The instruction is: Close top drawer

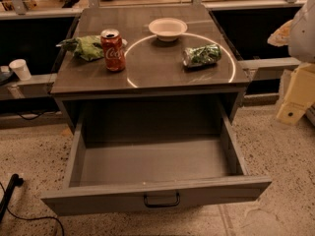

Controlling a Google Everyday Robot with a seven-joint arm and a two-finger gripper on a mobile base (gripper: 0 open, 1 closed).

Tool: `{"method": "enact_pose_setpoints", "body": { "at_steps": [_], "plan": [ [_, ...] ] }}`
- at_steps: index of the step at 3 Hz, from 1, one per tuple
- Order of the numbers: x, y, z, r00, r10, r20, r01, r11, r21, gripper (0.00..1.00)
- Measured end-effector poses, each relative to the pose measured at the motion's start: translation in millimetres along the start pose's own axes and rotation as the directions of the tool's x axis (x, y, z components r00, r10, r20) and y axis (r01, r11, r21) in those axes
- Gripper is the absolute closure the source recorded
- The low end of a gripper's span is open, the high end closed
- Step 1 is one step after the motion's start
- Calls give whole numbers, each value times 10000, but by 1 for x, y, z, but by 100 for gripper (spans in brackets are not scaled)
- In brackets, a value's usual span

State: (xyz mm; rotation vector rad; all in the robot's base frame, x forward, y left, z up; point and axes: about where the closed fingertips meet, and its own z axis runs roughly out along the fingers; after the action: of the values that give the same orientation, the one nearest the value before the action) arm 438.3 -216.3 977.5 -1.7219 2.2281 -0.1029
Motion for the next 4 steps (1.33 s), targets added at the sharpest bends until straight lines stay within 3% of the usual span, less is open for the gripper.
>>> {"method": "enact_pose_setpoints", "body": {
  "at_steps": [2, 3, 4],
  "plan": [
    [-1, 0, 3, 9998, 41, 208, -36, 9997, -244, 0],
    [0, 10, 38, 9971, -26, 761, 96, 9957, -919, 0],
    [9, 45, 121, 9955, -61, 944, 263, 9762, -2151, 0]
  ]
}}
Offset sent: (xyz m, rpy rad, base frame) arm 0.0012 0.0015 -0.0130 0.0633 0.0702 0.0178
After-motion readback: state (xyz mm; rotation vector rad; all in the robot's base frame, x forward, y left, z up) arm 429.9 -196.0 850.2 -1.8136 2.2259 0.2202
